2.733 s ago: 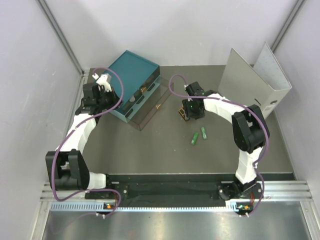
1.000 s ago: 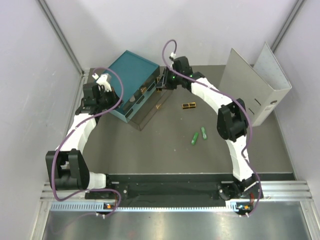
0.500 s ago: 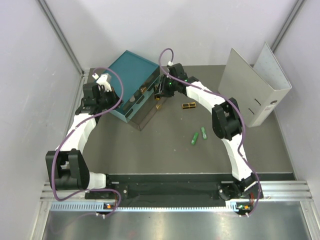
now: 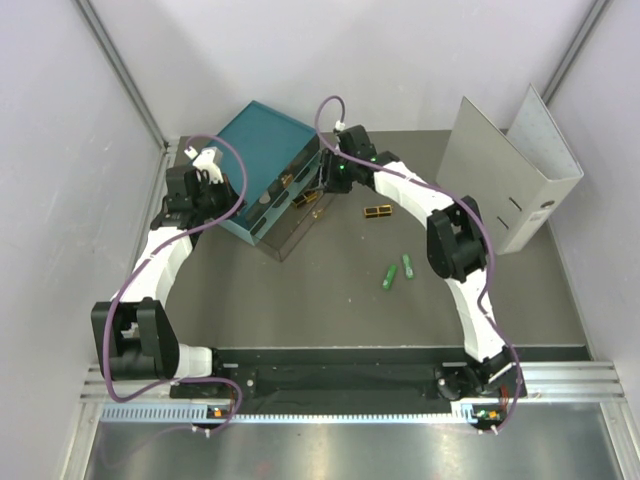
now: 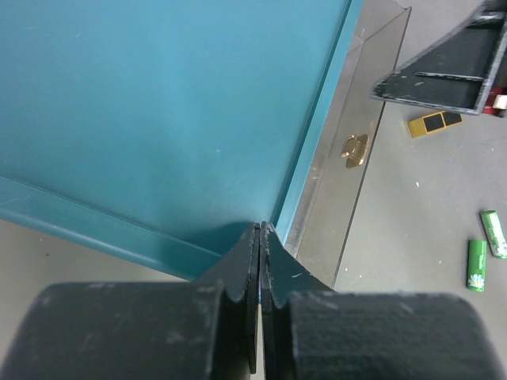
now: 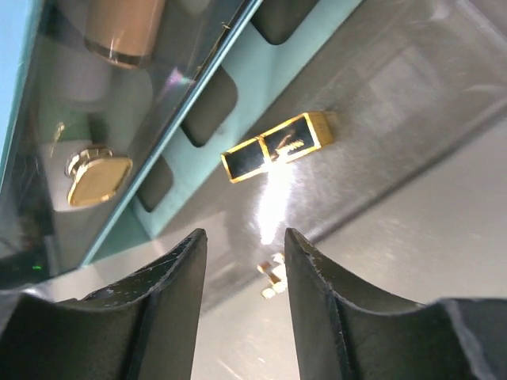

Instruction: Organize the makeup

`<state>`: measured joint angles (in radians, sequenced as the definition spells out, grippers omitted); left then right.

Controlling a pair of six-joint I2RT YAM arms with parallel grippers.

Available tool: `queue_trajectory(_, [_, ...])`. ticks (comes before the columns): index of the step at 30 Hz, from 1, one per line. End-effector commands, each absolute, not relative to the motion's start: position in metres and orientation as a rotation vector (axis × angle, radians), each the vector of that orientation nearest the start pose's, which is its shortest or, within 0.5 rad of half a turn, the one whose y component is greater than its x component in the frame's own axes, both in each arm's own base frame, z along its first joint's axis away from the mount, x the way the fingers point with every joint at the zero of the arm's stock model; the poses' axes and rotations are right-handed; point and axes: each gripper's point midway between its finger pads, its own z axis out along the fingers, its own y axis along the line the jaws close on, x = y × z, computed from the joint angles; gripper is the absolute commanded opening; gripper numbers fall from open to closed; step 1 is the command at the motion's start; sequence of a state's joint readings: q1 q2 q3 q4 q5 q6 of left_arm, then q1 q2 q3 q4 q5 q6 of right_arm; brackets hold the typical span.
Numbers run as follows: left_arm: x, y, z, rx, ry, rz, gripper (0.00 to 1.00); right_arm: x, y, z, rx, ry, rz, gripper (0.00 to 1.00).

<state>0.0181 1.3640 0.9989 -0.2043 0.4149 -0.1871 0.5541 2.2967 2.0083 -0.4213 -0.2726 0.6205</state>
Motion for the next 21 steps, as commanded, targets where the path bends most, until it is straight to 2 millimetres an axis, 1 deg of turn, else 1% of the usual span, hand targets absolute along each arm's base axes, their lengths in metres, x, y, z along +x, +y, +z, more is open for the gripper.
queue_trajectory(1, [0.314,-0.080,0.091,-0.048,2.554,-0.625,0.00,0.471,0.347,0.187,-0.239,2.290,0.717,0.47])
queue_trajectory(2, [0.314,-0.080,0.091,-0.045,2.553,-0.624,0.00,0.472,0.337,0.186,-0.252,2.289,0.676,0.50])
queue_trajectory(3, [0.314,-0.080,0.091,-0.045,2.553,-0.626,0.00,0.468,0.324,0.186,-0.263,2.297,0.621,0.54])
queue_trajectory(4, [0.313,-0.080,0.090,-0.044,2.555,-0.626,0.00,0.467,0.316,0.183,-0.294,2.294,0.581,0.57])
queue_trajectory(5, [0.313,-0.080,0.089,-0.044,2.556,-0.628,0.00,0.468,0.305,0.182,-0.300,2.298,0.556,0.58])
queue_trajectory(6, [0.313,-0.080,0.088,-0.043,2.557,-0.629,0.00,0.465,0.293,0.179,-0.300,2.309,0.516,0.61])
queue_trajectory(8, [0.312,-0.080,0.087,-0.044,2.560,-0.632,0.00,0.466,0.274,0.175,-0.312,2.311,0.456,0.67])
queue_trajectory(9, [0.312,-0.081,0.086,-0.044,2.560,-0.633,0.00,0.463,0.265,0.168,-0.315,2.331,0.423,0.72])
queue_trajectory(11, [0.311,-0.081,0.084,-0.046,2.562,-0.636,0.00,0.463,0.251,0.157,-0.341,2.353,0.377,0.74])
queue_trajectory(12, [0.311,-0.081,0.083,-0.050,2.564,-0.638,0.00,0.461,0.246,0.145,-0.348,2.381,0.346,0.77])
queue_trajectory(14, [0.311,-0.081,0.082,-0.048,2.564,-0.640,0.00,0.459,0.238,0.131,-0.387,2.415,0.295,0.78])
queue_trajectory(15, [0.311,-0.082,0.082,-0.046,2.567,-0.642,0.00,0.459,0.234,0.118,-0.396,2.440,0.261,0.99])
queue_trajectory(16, [0.311,-0.081,0.081,-0.047,2.567,-0.641,0.00,0.460,0.228,0.113,-0.406,2.449,0.212,1.00])
queue_trajectory(18, [0.311,-0.081,0.080,-0.047,2.572,-0.639,0.00,0.461,0.223,0.101,-0.426,2.464,0.168,1.00])
queue_trajectory(21, [0.311,-0.081,0.080,-0.046,2.573,-0.636,0.00,0.466,0.217,0.094,-0.448,2.465,0.106,1.00])
